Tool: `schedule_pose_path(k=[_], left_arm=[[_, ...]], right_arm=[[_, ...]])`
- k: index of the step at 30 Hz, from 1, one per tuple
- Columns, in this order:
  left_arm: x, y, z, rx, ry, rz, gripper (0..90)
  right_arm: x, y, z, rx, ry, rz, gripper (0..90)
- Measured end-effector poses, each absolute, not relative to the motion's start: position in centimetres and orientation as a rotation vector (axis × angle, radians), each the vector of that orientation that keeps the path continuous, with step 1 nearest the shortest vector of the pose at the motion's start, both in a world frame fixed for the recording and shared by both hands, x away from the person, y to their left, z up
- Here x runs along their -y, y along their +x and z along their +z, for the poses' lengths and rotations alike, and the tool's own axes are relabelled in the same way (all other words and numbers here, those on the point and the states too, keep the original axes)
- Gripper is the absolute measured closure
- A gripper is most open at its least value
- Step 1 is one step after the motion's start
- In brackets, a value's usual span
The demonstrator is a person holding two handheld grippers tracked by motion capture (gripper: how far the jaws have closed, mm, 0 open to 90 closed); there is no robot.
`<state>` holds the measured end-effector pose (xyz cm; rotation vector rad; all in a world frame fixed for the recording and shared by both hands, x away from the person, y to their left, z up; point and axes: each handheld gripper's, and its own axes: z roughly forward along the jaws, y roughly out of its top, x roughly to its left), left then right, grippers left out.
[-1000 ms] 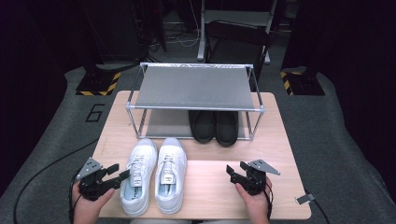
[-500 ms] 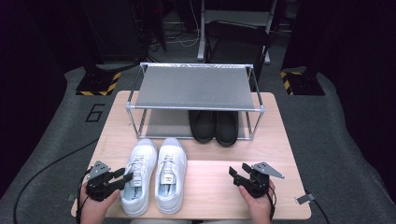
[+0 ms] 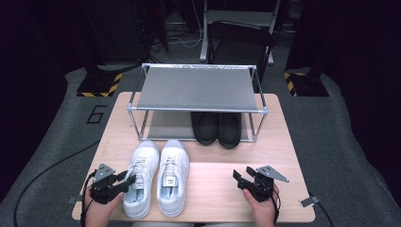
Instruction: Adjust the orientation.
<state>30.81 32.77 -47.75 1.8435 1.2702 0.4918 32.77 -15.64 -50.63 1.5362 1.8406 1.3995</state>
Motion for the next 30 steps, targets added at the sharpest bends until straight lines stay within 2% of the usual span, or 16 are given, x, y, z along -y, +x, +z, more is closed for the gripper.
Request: schedule_pose_path(k=[10,14,21,30], left_arm=[[-32.54,31.17,-47.98,-1.288,1.834,0.519,57.3],[-32.44,31.13,-47.87,-1.291,1.84,0.524,61.6],[-32.12,31.05,-47.94,-1.281,1.826,0.6,74.3],[-32.37,31.31,-47.96,-1.291,1.807,0.583,80.8]], right_arm=[[15.73,32.7,-50.94,-1.844,1.556,1.404,36.2],[15.94,32.64,-51.12,-1.838,1.577,1.406,36.4],[15.96,32.66,-51.26,-1.839,1.591,1.417,36.5],[16.0,32.78,-51.43,-1.839,1.591,1.427,36.9]])
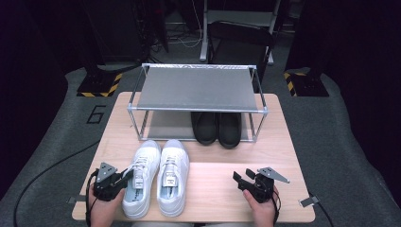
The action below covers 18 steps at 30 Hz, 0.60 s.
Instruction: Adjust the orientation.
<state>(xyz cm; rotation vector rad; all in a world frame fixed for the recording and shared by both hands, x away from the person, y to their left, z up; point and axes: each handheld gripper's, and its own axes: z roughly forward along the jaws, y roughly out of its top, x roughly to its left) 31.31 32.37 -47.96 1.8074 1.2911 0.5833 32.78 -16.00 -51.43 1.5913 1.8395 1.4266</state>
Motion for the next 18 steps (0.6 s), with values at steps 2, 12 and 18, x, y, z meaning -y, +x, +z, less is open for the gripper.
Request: schedule_pose_path(k=[2,12,18], left_arm=[[-32.4,31.4,-48.0,-1.296,1.796,0.592,81.1],[-33.2,32.6,-47.9,-1.307,1.793,0.599,81.9],[-33.6,32.3,-48.1,-1.309,1.766,0.558,75.6]], right_arm=[[16.0,32.7,-51.4,-1.836,1.609,1.424,36.9],[16.3,32.8,-51.6,-1.833,1.619,1.425,37.1],[16.3,32.8,-51.7,-1.836,1.637,1.427,37.1]])
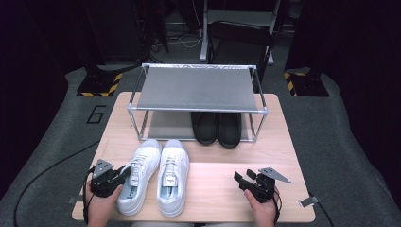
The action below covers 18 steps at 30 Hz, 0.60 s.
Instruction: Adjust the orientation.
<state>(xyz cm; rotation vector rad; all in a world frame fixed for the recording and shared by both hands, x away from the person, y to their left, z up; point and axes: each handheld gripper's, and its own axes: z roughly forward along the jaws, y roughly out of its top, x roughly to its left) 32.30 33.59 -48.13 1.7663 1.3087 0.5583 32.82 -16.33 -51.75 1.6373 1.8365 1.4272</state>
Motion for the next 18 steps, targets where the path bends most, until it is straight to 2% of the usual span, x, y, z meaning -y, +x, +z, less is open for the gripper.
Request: schedule_pose_path(k=[7,18], left_arm=[[-33.92,32.19,-48.24,-1.296,1.785,0.53,69.0],[-33.33,32.36,-48.33,-1.287,1.813,0.602,71.7]], right_arm=[[16.52,32.87,-51.79,-1.827,1.628,1.437,37.1],[16.48,32.92,-52.07,-1.846,1.63,1.432,37.2]])
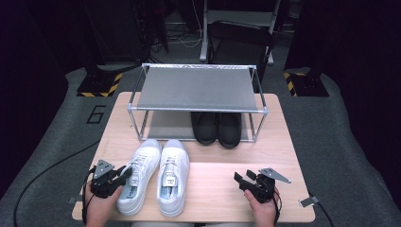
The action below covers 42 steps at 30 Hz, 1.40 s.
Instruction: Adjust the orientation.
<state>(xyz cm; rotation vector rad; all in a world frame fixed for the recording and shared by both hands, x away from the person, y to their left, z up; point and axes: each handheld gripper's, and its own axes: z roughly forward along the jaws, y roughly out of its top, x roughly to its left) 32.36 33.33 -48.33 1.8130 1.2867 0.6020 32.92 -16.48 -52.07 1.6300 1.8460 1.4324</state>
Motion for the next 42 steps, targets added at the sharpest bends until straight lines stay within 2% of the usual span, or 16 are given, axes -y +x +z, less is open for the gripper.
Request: schedule_pose_path(k=[3,14,42], left_arm=[[-33.02,32.21,-48.41,-1.285,1.812,0.638,77.0],[-33.28,32.16,-48.52,-1.314,1.756,0.609,81.4],[-33.58,32.12,-48.17,-1.346,1.693,0.602,83.1]], right_arm=[[16.51,32.95,-52.18,-1.847,1.637,1.433,37.2],[16.56,33.03,-52.35,-1.839,1.653,1.449,37.2],[17.01,33.07,-52.46,-1.826,1.692,1.454,37.5]])
